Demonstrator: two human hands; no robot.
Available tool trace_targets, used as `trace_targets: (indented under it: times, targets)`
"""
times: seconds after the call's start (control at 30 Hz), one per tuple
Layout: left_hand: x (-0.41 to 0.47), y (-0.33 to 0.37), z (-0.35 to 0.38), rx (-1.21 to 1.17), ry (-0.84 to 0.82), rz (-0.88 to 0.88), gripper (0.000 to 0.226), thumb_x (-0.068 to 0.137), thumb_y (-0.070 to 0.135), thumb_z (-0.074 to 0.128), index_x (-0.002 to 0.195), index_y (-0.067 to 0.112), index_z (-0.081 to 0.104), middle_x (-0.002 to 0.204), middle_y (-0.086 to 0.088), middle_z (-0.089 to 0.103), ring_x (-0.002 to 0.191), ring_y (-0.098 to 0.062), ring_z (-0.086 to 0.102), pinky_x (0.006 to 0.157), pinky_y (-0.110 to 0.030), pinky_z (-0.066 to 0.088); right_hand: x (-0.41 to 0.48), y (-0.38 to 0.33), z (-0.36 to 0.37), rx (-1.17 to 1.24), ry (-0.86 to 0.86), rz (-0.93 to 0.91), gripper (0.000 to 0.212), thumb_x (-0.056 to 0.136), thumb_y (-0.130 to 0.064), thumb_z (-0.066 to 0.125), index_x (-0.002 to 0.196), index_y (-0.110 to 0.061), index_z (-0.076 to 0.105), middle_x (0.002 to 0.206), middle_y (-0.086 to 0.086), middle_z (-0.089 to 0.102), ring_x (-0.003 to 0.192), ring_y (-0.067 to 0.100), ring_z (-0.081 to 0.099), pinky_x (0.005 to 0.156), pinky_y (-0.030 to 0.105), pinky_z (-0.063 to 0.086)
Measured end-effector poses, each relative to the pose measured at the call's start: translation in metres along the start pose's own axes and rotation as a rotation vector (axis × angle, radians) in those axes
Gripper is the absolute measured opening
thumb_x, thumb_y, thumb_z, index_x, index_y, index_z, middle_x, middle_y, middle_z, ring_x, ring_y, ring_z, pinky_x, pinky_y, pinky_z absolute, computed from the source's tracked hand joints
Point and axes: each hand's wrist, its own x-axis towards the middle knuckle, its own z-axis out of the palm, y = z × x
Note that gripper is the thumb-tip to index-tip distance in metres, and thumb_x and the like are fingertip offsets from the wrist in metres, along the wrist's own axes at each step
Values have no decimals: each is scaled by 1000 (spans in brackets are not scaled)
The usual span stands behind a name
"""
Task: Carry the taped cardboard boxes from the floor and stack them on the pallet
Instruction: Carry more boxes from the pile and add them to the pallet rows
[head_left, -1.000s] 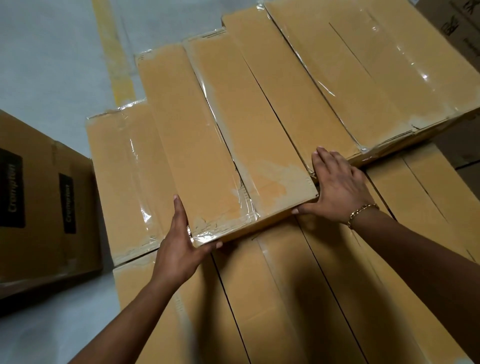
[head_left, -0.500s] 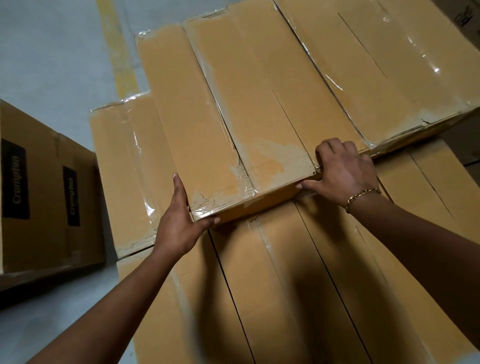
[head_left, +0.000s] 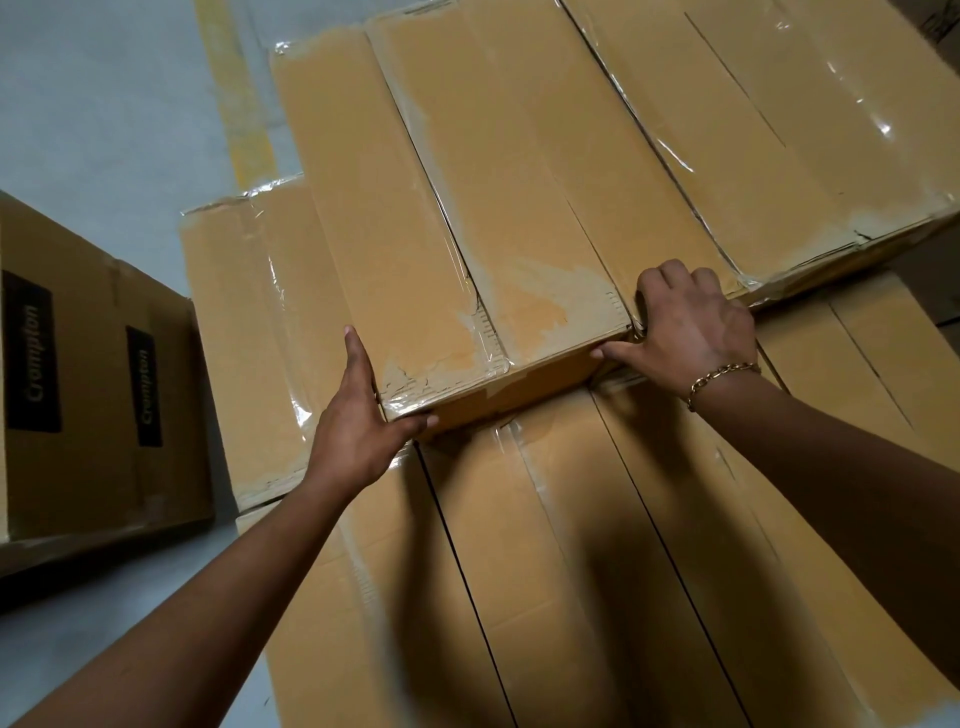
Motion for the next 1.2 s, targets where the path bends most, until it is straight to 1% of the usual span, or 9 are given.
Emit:
trace_targets:
  times: [0.4, 0.5, 0.63, 0.77, 0.87, 0.97, 1.03, 1.1, 1.2]
  targets:
    - [9, -4, -1, 7, 2, 24, 135, 74, 48, 86, 155, 42, -22, 160, -4, 41, 136, -32, 48, 96, -36, 43, 2, -5, 0, -10, -12, 29, 79, 71, -79, 66, 119, -17, 50, 120, 5, 50, 113, 31, 50, 79, 47, 53]
    - [9, -3, -2, 9, 1, 25, 135, 75, 47, 86, 156, 40, -21, 157, -9, 43, 133, -33, 49, 92, -34, 42, 1, -7, 0, -11, -7, 38, 80, 71, -79, 65, 120, -17, 51, 121, 5, 51, 113, 32, 50, 79, 48, 52]
    - [9, -2, -3, -3, 5, 32, 135, 75, 45, 87, 158, 38, -19, 156, -3, 44, 128, -31, 52, 89, -30, 38, 1, -7, 1, -21, 0, 45, 80, 71, -80, 65, 120, -17, 51, 120, 4, 51, 113, 31, 50, 78, 46, 51]
    - [9, -1, -5, -28, -17, 45, 138, 72, 44, 89, 159, 37, -18, 164, 2, 32, 137, -27, 48, 95, -29, 38, -1, -8, 2, -12, -3, 48, 79, 72, -79, 66, 119, -17, 50, 120, 5, 50, 113, 31, 49, 77, 45, 50]
    - [6, 1, -10, -80, -65, 38, 142, 67, 52, 90, 158, 39, -19, 169, 5, 17, 147, -20, 38, 103, -27, 34, 0, -7, 3, -3, -16, 51, 76, 72, -77, 67, 117, -18, 50, 119, 4, 49, 113, 31, 48, 77, 44, 50]
    - [0, 0, -13, -118, -104, 40, 143, 64, 62, 87, 158, 40, -18, 170, 8, 12, 148, -14, 34, 108, -27, 33, -1, -6, 5, -11, -11, 45, 75, 71, -77, 68, 113, -18, 49, 117, 4, 49, 111, 30, 48, 78, 45, 51]
    - [-3, -3, -15, -143, -116, 47, 139, 66, 65, 85, 158, 39, -16, 169, 13, 9, 148, -11, 34, 111, -29, 34, -3, -6, 7, -30, -16, 41, 76, 71, -78, 67, 114, -18, 48, 117, 4, 48, 110, 30, 48, 79, 46, 51]
    - [-6, -7, -17, -149, -112, 63, 132, 70, 68, 80, 159, 39, -13, 169, 17, 9, 146, -8, 36, 114, -37, 38, -6, -7, 8, -52, -28, 43, 77, 71, -78, 66, 115, -18, 47, 118, 4, 48, 110, 29, 48, 80, 46, 51]
    - [-6, -15, -22, -112, -70, 101, 119, 77, 71, 72, 161, 39, -7, 169, 15, 13, 147, -9, 35, 114, -44, 41, -10, -8, 5, -84, -84, 52, 80, 71, -79, 66, 121, -20, 45, 128, 2, 46, 116, 28, 49, 86, 48, 50]
